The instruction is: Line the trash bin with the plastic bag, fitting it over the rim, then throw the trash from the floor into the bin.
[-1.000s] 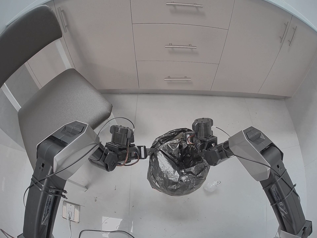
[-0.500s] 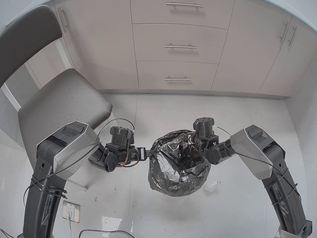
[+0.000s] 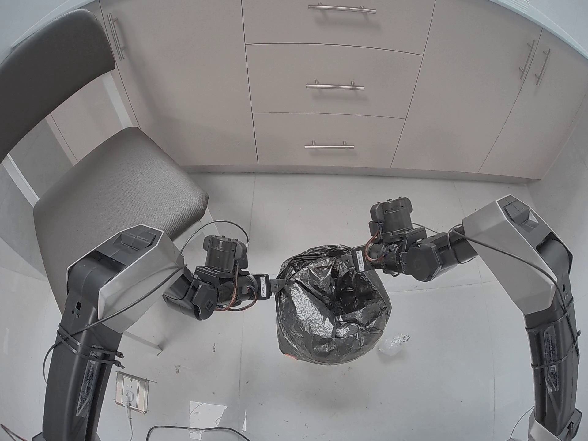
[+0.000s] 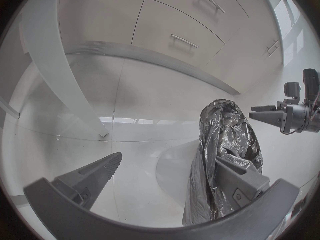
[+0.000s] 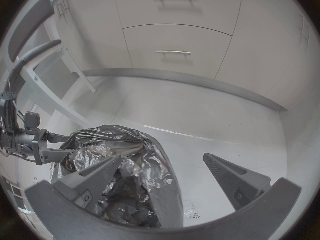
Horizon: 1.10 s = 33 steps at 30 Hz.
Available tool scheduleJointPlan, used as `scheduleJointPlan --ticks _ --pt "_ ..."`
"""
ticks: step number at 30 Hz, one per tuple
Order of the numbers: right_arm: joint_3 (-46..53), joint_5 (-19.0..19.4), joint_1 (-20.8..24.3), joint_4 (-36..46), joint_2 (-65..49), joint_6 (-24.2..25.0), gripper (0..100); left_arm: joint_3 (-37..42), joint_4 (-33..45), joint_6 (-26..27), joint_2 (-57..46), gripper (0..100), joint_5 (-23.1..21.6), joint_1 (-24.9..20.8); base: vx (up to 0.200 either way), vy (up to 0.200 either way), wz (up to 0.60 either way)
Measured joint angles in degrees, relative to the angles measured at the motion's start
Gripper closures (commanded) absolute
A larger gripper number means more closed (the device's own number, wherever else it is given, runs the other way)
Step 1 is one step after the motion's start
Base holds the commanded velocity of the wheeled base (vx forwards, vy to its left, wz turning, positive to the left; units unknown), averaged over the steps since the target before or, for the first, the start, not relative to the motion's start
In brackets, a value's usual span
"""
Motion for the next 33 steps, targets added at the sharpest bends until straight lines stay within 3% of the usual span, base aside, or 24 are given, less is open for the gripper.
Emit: scheduleJointPlan --ticks 13,16,21,26,30,33 --pt "8.13 0.24 -1.27 -1.76 -2.15 0.52 0 2.95 -1.23 -1.10 -1.43 0 -0.02 0.29 0.000 0.000 0.00" --pt "12.98 0.29 -0.52 -6.42 -3.41 0.67 0 6.18 -3.01 -2.04 -3.30 0 -0.05 -0.11 0.000 0.000 0.00" --pt "24.00 0.22 1.05 -22.39 -5.32 1.62 0 13.57 -7.45 -3.18 -6.86 0 0.85 -1.33 0.000 0.000 0.00" --pt "33.84 0.35 2.45 -34.35 -6.56 4.23 0 20.04 -10.96 -4.85 -9.47 0 7.36 -3.75 0.000 0.000 0.00" --pt "37.49 0.95 2.91 -37.25 -7.00 6.88 0 22.11 -11.93 -7.61 -10.41 0 13.24 -7.84 0.000 0.000 0.00" --pt "38.84 1.76 3.02 -38.05 -7.13 8.57 0 21.86 -11.75 -9.69 -10.80 0 14.60 -10.79 0.000 0.000 0.00"
